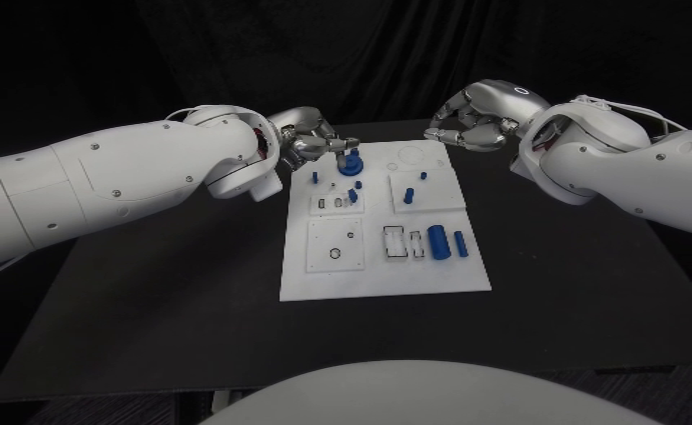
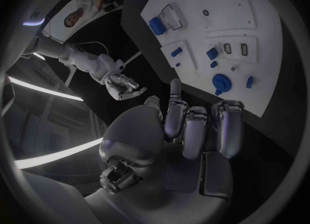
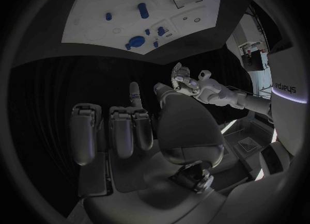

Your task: Assemble the parts on the task board

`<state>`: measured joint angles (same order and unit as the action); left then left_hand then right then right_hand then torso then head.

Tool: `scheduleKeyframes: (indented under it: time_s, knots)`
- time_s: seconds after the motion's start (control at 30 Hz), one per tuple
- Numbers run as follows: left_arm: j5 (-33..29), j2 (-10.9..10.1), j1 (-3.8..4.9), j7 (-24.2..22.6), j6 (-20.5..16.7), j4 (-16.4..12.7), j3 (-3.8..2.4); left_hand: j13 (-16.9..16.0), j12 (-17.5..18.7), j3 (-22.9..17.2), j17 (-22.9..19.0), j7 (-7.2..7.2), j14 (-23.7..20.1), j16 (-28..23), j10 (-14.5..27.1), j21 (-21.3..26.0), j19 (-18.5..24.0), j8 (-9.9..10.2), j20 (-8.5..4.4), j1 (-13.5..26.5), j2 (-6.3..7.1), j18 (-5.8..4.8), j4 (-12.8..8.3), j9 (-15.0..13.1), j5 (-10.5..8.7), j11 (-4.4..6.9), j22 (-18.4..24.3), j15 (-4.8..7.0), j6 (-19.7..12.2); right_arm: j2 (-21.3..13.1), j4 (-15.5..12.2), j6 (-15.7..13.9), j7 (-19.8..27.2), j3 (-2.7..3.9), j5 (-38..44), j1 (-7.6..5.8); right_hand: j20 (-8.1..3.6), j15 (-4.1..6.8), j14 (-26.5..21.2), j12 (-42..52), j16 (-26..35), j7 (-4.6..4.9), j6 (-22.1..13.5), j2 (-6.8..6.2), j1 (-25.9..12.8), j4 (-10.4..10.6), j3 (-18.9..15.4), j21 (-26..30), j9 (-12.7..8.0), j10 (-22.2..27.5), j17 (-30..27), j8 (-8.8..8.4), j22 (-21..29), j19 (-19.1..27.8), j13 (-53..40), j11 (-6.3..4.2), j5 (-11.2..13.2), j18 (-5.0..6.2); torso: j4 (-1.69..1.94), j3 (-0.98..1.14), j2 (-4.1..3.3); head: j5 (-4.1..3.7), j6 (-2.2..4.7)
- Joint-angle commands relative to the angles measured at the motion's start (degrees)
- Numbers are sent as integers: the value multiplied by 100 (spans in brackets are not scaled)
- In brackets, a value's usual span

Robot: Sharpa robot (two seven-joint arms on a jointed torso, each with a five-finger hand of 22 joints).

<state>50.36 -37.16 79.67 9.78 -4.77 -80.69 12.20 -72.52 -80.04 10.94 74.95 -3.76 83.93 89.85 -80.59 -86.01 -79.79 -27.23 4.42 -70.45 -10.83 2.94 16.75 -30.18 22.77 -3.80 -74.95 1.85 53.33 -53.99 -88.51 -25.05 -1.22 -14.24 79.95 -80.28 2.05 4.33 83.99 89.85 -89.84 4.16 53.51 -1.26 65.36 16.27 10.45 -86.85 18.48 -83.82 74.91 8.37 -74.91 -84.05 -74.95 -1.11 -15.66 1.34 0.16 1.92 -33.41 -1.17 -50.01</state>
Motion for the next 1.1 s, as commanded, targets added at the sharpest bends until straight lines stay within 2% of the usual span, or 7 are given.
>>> scheduleKeyframes:
  time_s: [0.03,0.1,0.13,0.33,0.7,0.87,1.1]
  knots:
    - [743,112,16,1138,506,25,-6,-1748,-996,-54,1505,36,607,15,-941,-11,-65,-183,-35,92,65,-23,-2,-386,-10,409,-501,68,-56,-10,-5,56,-177,4,-3,9,37,-34,601,15,-16,-1,-22,21,38,2,28,23,0,-618,1509,-10,-1395,-417,-1505,33,-8,-46,-12,33,-25,-24,1]
    - [841,177,17,1379,579,46,-6,-1748,-996,-86,1505,83,607,15,-941,-4,-94,-333,-73,133,123,-25,-11,-701,-13,441,-513,109,-84,-8,-5,62,-191,4,-3,9,37,-34,601,15,-16,1,-16,21,42,0,30,20,1,-618,1509,-8,-1396,-418,-1505,34,-8,-47,-24,43,-41,-22,1]
    - [879,212,17,1483,613,67,-6,-1748,-996,-42,1505,89,607,15,-941,1,-108,-431,-89,243,84,-29,-38,-888,-856,454,-520,124,-91,-9,-7,67,-199,4,-3,8,37,-34,601,15,-16,2,-10,21,47,-2,32,21,3,-618,1509,-6,-1395,-417,-1505,34,-8,-46,-38,56,-62,-10,1]
    - [970,409,18,1627,777,286,-6,-1748,-996,-120,1505,147,607,15,-941,37,-118,-701,-147,205,94,-21,-21,-1575,-836,506,-505,175,-187,-3,4,97,-235,4,-3,8,37,-33,601,15,-16,4,0,19,58,-8,35,25,5,-618,1509,-3,-1394,-415,-1505,35,-8,-45,-74,82,-112,29,1]
    - [1005,690,5,1679,705,637,-4,-1748,-996,-105,1505,159,607,15,-941,47,-146,-719,-170,305,125,-27,-16,-1930,-1005,522,-530,196,-244,23,26,83,-192,5,-3,6,39,-36,601,15,-16,11,45,11,96,-24,44,33,15,-618,1509,10,-1391,-410,-1505,39,-7,-43,-133,105,-153,123,1]
    - [1007,804,-10,1835,616,720,-3,-1748,-996,-104,1505,160,607,15,-941,48,-149,-709,-172,316,122,-28,-18,-1956,-1043,523,-533,198,-242,32,23,78,-181,5,-3,6,39,-36,601,15,-16,12,52,10,105,-27,47,42,17,-618,1509,11,-1387,-405,-1505,40,-7,-40,-145,139,-156,167,1]
    - [1008,909,-46,2040,545,810,-3,-1748,-996,-134,1505,172,607,15,-941,9,-236,-678,-181,309,92,-50,-30,-2017,-1033,536,-620,212,-222,57,14,78,-170,5,-3,6,39,-37,601,15,-16,13,65,8,121,-33,52,53,19,-618,1509,13,-1383,-398,-1505,41,-7,-37,-145,115,-160,192,1]
